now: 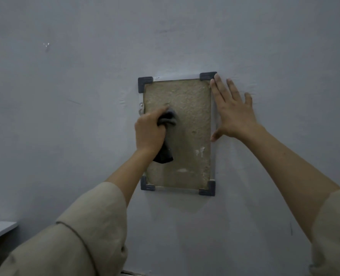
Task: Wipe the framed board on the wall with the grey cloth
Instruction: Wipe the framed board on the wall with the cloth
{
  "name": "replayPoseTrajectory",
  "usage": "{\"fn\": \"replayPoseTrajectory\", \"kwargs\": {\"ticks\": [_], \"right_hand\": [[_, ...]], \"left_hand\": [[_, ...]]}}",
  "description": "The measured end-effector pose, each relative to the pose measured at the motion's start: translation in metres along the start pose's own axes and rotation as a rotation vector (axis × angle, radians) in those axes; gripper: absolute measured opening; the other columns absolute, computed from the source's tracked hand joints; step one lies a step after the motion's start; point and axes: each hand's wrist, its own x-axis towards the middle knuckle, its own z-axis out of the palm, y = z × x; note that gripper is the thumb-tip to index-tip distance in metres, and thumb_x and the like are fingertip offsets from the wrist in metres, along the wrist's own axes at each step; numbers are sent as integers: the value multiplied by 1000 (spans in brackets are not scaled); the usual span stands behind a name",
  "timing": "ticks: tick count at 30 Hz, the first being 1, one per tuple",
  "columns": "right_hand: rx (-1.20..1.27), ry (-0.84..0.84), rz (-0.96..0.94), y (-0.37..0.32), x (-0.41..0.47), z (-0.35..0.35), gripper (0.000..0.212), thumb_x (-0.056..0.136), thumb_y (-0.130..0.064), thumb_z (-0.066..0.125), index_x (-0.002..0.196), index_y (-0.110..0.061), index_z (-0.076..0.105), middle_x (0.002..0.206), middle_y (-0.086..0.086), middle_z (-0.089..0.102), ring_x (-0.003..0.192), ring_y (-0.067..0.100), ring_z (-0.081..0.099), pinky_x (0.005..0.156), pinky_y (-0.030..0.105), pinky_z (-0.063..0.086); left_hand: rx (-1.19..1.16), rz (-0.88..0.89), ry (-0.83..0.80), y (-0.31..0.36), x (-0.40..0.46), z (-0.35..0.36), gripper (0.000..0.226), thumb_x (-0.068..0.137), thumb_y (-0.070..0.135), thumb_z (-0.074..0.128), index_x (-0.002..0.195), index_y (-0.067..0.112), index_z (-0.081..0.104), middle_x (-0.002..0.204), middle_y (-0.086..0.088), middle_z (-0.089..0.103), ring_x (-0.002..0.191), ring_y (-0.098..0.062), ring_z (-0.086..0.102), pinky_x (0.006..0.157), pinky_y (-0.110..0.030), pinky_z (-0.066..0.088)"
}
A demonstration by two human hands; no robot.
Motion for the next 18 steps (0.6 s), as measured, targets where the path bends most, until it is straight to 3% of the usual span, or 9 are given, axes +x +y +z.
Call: {"fn": "replayPoseTrajectory", "kwargs": {"ticks": [3, 6, 8, 12, 14, 16, 18], "right_hand": [[-1, 1, -1, 0, 1, 0, 147, 48, -47, 87, 145, -17, -19, 153, -6, -27, 142, 21, -18, 112, 59, 9], [-2, 6, -2, 2, 1, 1, 146, 48, -47, 86, 145, -17, -19, 154, -6, -26, 142, 21, -17, 112, 59, 8], [1, 9, -2, 2, 1, 2, 146, 48, -47, 86, 145, -17, -18, 154, -6, -26, 142, 21, -17, 111, 59, 8], [-6, 5, 5, 0, 0, 0, 147, 48, -46, 87, 145, -16, -19, 153, -5, -27, 142, 21, -18, 112, 58, 8], [-22, -3, 8, -1, -1, -3, 145, 49, -46, 86, 145, -15, -18, 153, -4, -26, 142, 22, -19, 112, 58, 7], [-51, 3, 2, -3, -2, -6, 137, 56, -42, 85, 146, -13, -14, 155, -1, -22, 142, 23, -17, 112, 57, 7], [-18, 99, -4, -11, -6, -9, 110, 69, -32, 79, 148, -11, 5, 158, 4, -2, 144, 24, -3, 112, 52, 14]], "left_hand": [[-21, 96, -95, -3, 4, -4, 48, 74, -6, 52, 115, 15, 65, 108, -12, 70, 99, -27, 64, 88, -30, 47], [-47, -111, 65, -9, 16, -10, 45, 76, -4, 50, 112, 18, 67, 106, -10, 70, 97, -26, 63, 81, -26, 46], [-26, -159, 125, -2, 13, -7, 46, 76, -3, 49, 113, 19, 66, 103, -11, 71, 93, -27, 63, 77, -26, 44], [-71, 21, -118, 11, 4, -1, 47, 74, -3, 52, 114, 16, 65, 104, -12, 71, 94, -27, 64, 81, -34, 51], [-129, 12, -144, 14, 5, -6, 43, 72, -2, 53, 108, 16, 69, 100, -9, 73, 92, -24, 66, 79, -33, 53], [-145, -93, -112, 16, 4, -10, 35, 73, 2, 55, 99, 17, 71, 93, -8, 73, 88, -23, 66, 76, -30, 53], [-149, -254, -79, 19, 3, -13, 25, 73, 8, 59, 93, 17, 72, 86, -9, 72, 84, -24, 65, 73, -32, 53]]}}
